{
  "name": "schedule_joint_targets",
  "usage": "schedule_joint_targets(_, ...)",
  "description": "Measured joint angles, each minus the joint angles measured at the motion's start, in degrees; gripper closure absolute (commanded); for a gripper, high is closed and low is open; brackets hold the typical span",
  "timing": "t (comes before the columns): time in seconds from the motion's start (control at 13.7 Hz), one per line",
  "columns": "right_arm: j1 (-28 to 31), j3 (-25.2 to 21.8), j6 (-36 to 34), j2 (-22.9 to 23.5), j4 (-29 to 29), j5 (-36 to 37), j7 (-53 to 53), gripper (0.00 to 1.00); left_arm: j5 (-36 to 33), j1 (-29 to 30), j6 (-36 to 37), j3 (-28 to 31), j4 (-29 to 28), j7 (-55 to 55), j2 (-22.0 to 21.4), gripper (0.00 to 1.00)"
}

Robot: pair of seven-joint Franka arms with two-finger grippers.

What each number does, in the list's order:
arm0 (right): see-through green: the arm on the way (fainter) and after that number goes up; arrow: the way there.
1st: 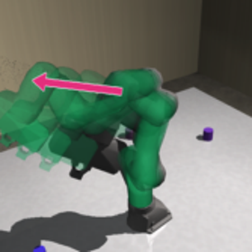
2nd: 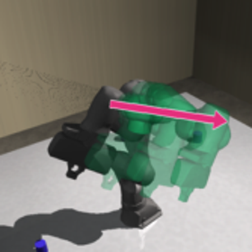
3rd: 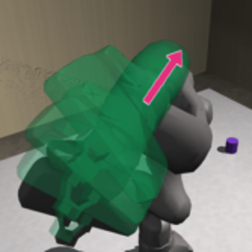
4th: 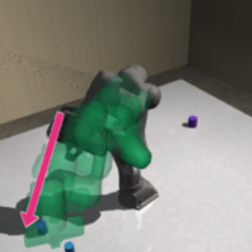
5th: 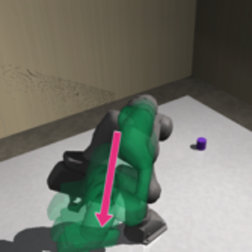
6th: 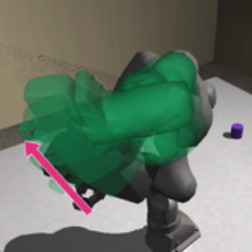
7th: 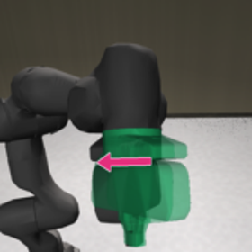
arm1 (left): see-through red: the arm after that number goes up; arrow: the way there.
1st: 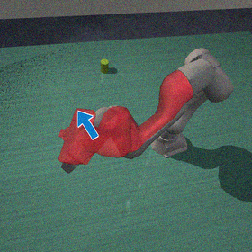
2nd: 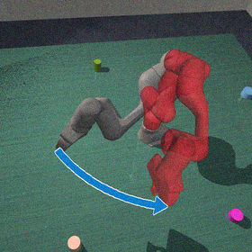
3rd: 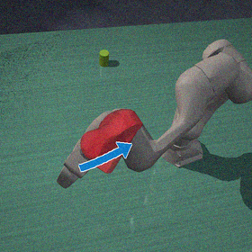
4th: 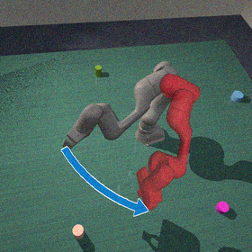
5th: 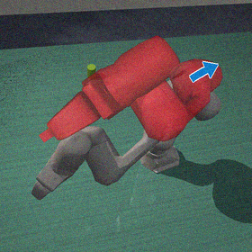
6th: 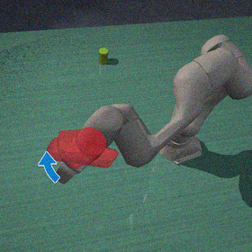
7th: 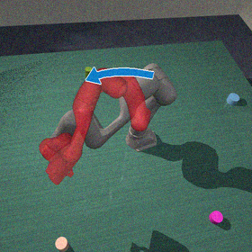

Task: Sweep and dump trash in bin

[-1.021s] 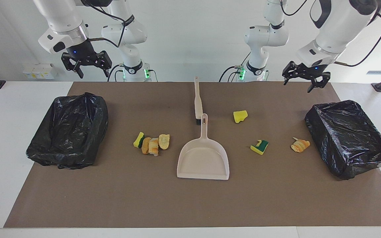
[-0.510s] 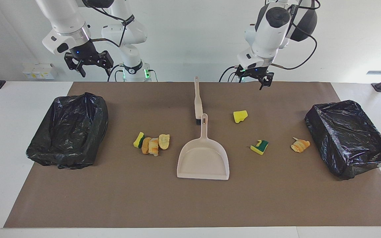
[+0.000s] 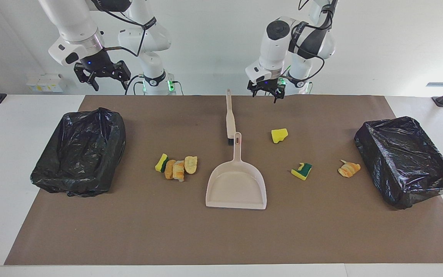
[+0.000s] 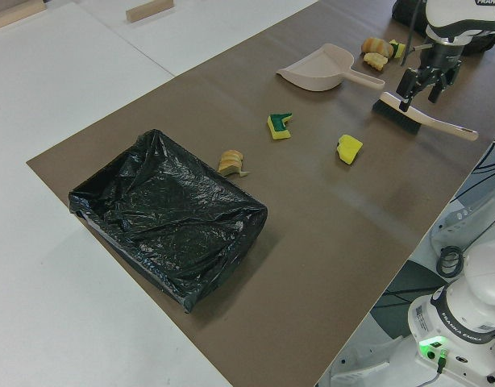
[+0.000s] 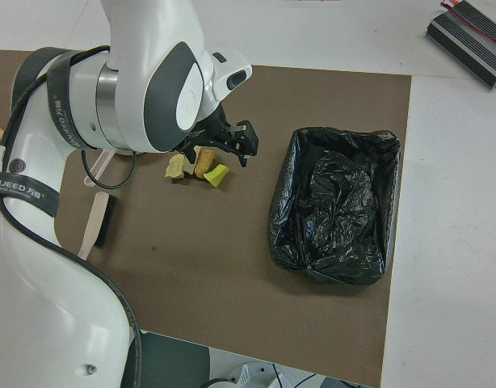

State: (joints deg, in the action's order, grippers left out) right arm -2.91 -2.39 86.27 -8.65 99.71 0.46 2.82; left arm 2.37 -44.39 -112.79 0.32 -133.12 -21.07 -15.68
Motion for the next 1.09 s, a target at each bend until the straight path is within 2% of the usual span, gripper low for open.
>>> schedule_joint_targets(0.15, -0.25, 0.33, 2.45, 3.1, -1.43, -0.06, 0.0, 0.0, 0.02, -6.85, -7.54, -0.09, -3.16, -12.08, 0.7, 0.0)
schedule_joint_targets(0.36, -2.75, 1.0, 6.97, 12.8, -6.45, -0.07, -1.03, 0.0, 0.02, -14.13, -17.53, -0.22, -5.76, -23.64, 4.25, 0.0)
schedule_joint_targets(0.58, -6.19, 1.51, 8.11, 22.58, -14.52, -0.39, -7.42, 0.0, -0.73, -15.94, -23.05, -0.08, -5.9, -25.71, 8.07, 0.0)
schedule_joint_targets(0.8, -9.01, 3.98, 10.18, 26.86, -17.37, -1.84, -14.48, 0.0, -1.74, -15.94, -23.9, 0.3, -5.9, -28.71, 8.35, 0.0)
schedule_joint_targets(0.88, -10.13, 4.39, 10.97, 27.38, -17.5, -2.36, -15.94, 0.0, -1.87, -15.99, -24.05, 0.28, -5.93, -29.73, 8.43, 0.04)
schedule_joint_targets(1.02, -11.54, 4.58, 11.6, 27.66, -17.55, -4.57, -17.11, 0.0, -1.99, -16.21, -24.25, 0.18, -5.98, -30.62, 8.96, 0.37)
schedule_joint_targets(1.09, -11.58, 4.57, 11.6, 27.66, -17.55, -5.05, -17.11, 0.0, -2.0, -16.28, -24.29, 0.17, -5.99, -30.69, 9.15, 0.5)
